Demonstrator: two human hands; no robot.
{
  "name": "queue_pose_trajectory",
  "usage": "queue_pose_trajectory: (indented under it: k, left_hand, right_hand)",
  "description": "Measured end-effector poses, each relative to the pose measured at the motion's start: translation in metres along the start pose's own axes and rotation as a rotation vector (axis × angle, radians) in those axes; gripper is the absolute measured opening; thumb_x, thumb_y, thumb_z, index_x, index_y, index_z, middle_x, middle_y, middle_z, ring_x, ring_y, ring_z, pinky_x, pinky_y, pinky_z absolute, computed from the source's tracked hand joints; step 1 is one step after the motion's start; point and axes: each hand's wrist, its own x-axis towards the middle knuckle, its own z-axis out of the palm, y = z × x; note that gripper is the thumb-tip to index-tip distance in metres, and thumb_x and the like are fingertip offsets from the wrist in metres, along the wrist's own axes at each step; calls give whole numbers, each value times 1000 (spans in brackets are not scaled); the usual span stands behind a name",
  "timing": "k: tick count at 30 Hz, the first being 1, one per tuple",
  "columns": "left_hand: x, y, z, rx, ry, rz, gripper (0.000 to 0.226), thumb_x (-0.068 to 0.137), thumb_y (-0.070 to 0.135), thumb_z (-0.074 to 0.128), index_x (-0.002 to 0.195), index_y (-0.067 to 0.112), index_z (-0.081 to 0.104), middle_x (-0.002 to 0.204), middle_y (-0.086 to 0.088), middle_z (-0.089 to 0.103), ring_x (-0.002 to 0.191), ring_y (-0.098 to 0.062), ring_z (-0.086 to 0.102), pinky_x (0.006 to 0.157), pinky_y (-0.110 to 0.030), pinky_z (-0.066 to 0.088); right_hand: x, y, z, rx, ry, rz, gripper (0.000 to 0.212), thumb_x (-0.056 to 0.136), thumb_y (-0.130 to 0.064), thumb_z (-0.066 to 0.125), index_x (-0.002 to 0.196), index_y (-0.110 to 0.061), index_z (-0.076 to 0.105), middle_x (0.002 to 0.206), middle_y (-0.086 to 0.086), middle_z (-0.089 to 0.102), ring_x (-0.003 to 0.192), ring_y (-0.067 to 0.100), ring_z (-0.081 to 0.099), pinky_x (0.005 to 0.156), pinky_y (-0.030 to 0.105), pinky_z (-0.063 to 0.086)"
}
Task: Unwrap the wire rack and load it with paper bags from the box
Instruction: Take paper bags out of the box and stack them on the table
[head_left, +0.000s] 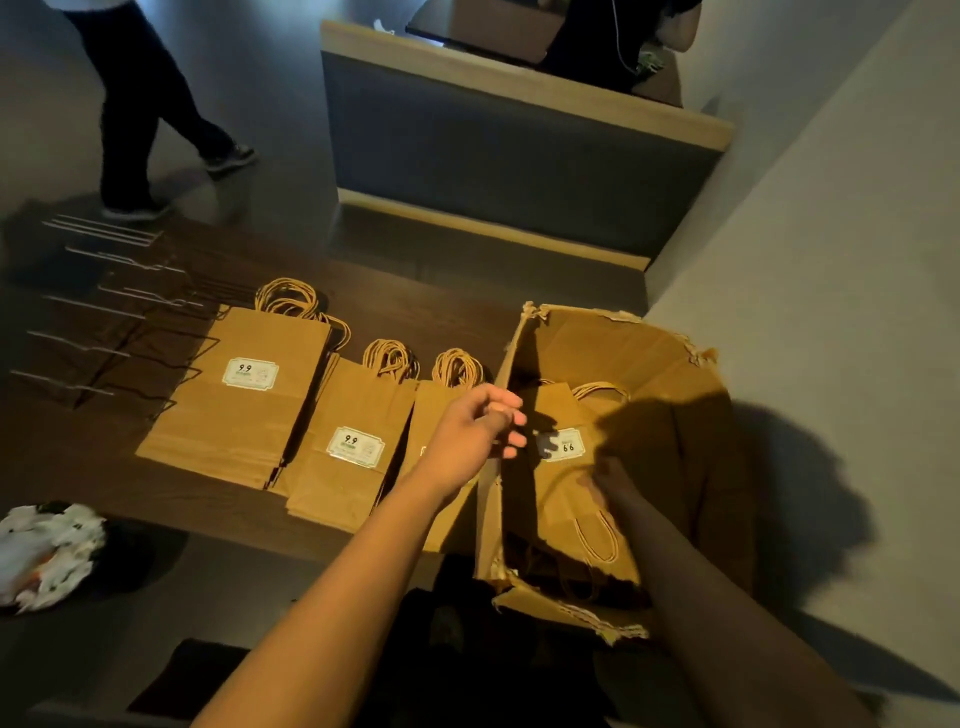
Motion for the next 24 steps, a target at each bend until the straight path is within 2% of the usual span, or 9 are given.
queue_pose_trajectory:
  k: [2, 4, 6, 12, 15, 17, 20, 22, 24]
  left_hand:
    - [-6, -12, 14, 8, -29, -42, 16, 106, 4, 48, 115, 3, 61, 99, -10, 70, 78, -19, 68, 71, -30, 57]
    - [-12, -22, 24, 38, -46, -78, 17, 106, 3, 46, 117, 2, 59, 103, -11, 69, 80, -19, 68, 73, -28, 58]
    - [-16, -30, 26, 59, -58, -97, 18, 106, 2, 46, 118, 1, 59, 108, -15, 68, 82, -20, 69, 74, -27, 58]
    - [-21, -33, 24, 11, 8, -119, 18, 106, 2, 46, 118, 3, 60, 109, -13, 72, 87, -23, 72, 78, -28, 60]
    - [-22, -34, 23, -25, 28, -132, 19, 105, 4, 49, 119, 5, 61, 113, -14, 73, 90, -24, 73, 81, -31, 60]
    - [-21, -33, 22, -31, 42, -123, 18, 105, 5, 50, 119, 5, 61, 115, -16, 73, 91, -24, 73, 79, -31, 61]
    - [-17, -30, 25, -29, 60, -111, 18, 104, 6, 52, 118, 6, 62, 115, -16, 74, 87, -24, 72, 75, -31, 60]
    - [-15, -27, 28, -29, 78, -92, 17, 103, 6, 54, 118, 5, 63, 110, -14, 75, 84, -23, 71, 71, -29, 59]
    - [-12, -21, 31, -21, 106, -48, 17, 101, 6, 57, 117, 4, 64, 109, -13, 73, 87, -22, 71, 71, -28, 58]
  right_hand:
    - [5, 27, 8, -56, -33, 48, 46, 93, 0, 65, 137, 6, 52, 128, 23, 59, 101, 31, 60, 81, 38, 51]
    - [2, 43, 17, -157, 5, 86, 71, 90, -12, 72, 151, -7, 37, 146, 19, 48, 132, 38, 48, 105, 44, 44]
    - [-3, 43, 22, -250, 96, 113, 89, 85, -19, 77, 157, -18, 24, 154, 18, 34, 141, 40, 34, 111, 43, 36]
    - [3, 34, 25, -176, 137, 71, 63, 83, -25, 80, 138, -13, 53, 137, 10, 61, 121, 30, 61, 93, 30, 49]
    - [5, 25, 22, -75, 103, -35, 49, 89, -12, 72, 136, -13, 58, 133, 6, 61, 116, 29, 62, 95, 31, 50]
    - [0, 12, 11, -81, 126, -141, 40, 90, -7, 66, 128, -19, 62, 121, 0, 61, 104, 25, 63, 86, 35, 55]
    - [-6, -9, -22, -311, 292, -361, 19, 87, -18, 67, 103, -28, 66, 93, -2, 63, 88, 26, 63, 69, 26, 43]
    - [-15, -25, -50, -443, 361, -465, 10, 87, -16, 62, 82, -24, 60, 79, -1, 61, 76, 27, 61, 58, 23, 38]
    - [-24, -46, -81, -544, 564, -597, 14, 90, -15, 56, 78, -20, 60, 83, 2, 60, 79, 25, 57, 63, 28, 43]
